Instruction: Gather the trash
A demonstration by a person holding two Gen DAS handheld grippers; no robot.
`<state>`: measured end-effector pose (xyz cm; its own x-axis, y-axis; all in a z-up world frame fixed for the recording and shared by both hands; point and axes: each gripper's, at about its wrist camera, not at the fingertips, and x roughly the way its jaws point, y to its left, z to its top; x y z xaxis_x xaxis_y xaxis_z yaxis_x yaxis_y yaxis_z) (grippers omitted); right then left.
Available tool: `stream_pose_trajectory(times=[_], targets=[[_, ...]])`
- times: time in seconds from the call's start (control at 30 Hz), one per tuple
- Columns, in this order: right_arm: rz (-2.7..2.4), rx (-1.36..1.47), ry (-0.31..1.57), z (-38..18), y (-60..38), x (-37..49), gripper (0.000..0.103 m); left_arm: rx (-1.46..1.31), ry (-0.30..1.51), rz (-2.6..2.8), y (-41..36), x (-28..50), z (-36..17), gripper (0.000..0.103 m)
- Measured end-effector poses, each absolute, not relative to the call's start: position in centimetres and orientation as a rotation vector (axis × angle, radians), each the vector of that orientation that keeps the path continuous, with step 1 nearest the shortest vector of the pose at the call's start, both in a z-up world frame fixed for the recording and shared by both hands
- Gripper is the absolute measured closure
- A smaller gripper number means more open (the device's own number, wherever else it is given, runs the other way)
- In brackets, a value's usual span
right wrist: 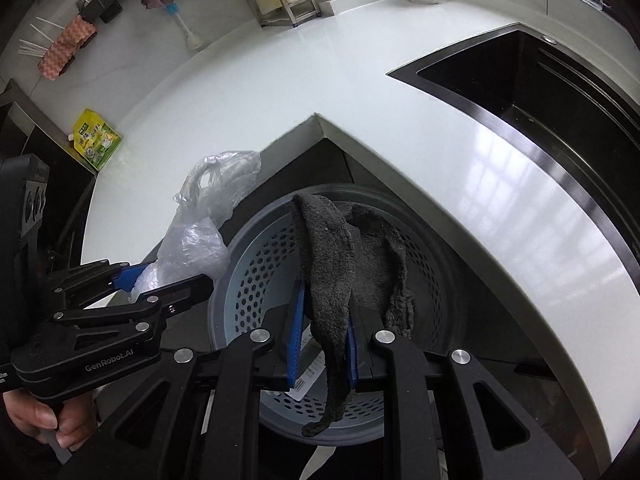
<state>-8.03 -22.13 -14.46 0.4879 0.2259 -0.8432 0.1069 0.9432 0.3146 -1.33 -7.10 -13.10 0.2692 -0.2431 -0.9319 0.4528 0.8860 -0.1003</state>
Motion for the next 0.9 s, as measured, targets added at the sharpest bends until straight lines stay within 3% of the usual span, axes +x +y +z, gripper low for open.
stream_pose_trajectory(times=[0.07,0.13,0.37,0.47,0.6,0.67,0.9], targets=[[0.069,0.343,1.054,-14.1,-22.4,-8.3,0.064,0.195,1.193,-0.455,-7.1,-1.4,-12.6,0.038],[0.062,0.348,1.037,-13.8,-22.8,-8.6,0.056,0.202,1.182,-0.443,-6.9,-1.5,-12.2,0.037],[0.047,0.363,1.034,-12.6,-23.8,-8.9,0.055,0.193,1.164,-0.359,-6.1,-1.6,-10.4,0.029],[0.049,0.374,1.020,-11.5,-24.0,-9.2,0.048,0.189,1.143,-0.327,-5.9,-2.0,-9.0,0.024],[0.036,0.363,1.005,-10.1,-23.9,-9.8,0.047,0.185,1.087,-0.304,-6.1,-2.7,-7.0,0.022],[0.025,0.352,1.006,-9.6,-23.8,-10.2,0.040,0.188,1.060,-0.295,-6.2,-3.1,-6.1,0.019],[0.006,0.348,1.059,-9.4,-23.7,-11.5,0.037,0.198,1.016,-0.281,-7.1,-4.7,-4.5,0.014]])
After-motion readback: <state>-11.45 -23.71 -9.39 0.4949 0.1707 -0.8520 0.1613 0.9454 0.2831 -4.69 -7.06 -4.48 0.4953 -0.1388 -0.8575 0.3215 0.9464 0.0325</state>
